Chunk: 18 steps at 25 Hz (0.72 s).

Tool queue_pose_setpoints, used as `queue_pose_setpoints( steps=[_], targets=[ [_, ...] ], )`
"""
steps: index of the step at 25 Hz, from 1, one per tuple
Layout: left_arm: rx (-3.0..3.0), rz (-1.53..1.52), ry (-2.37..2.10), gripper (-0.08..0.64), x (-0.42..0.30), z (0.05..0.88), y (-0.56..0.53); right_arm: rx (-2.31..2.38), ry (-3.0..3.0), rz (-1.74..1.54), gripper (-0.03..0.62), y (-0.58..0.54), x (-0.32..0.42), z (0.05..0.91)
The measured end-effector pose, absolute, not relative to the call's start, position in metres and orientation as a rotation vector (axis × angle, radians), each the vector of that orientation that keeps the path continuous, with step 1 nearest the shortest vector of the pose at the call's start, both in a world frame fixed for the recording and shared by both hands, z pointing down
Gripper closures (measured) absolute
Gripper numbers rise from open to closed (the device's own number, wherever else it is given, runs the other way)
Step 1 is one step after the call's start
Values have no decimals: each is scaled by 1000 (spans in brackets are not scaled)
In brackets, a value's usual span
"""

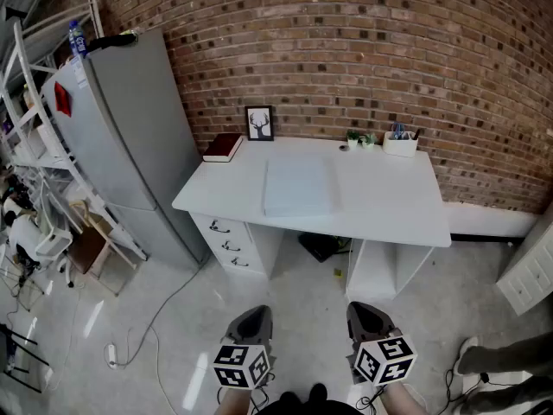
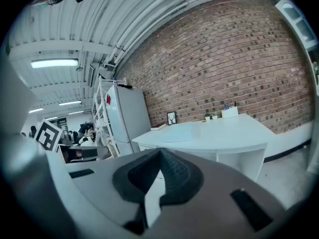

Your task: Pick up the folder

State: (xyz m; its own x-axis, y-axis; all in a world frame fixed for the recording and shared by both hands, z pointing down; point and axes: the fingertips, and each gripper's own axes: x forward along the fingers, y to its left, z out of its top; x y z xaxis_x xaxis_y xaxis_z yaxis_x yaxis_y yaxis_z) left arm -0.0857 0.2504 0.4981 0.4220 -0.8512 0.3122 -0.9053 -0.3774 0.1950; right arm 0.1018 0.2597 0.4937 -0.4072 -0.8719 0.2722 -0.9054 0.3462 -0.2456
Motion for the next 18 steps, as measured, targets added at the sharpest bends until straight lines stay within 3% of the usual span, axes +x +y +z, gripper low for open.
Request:
queue_pose_setpoints(
  steps=[18],
  targets=[
    [2358, 198, -1539, 532, -67, 493, 242, 1678, -2521, 461, 591, 248, 118, 486]
  ],
)
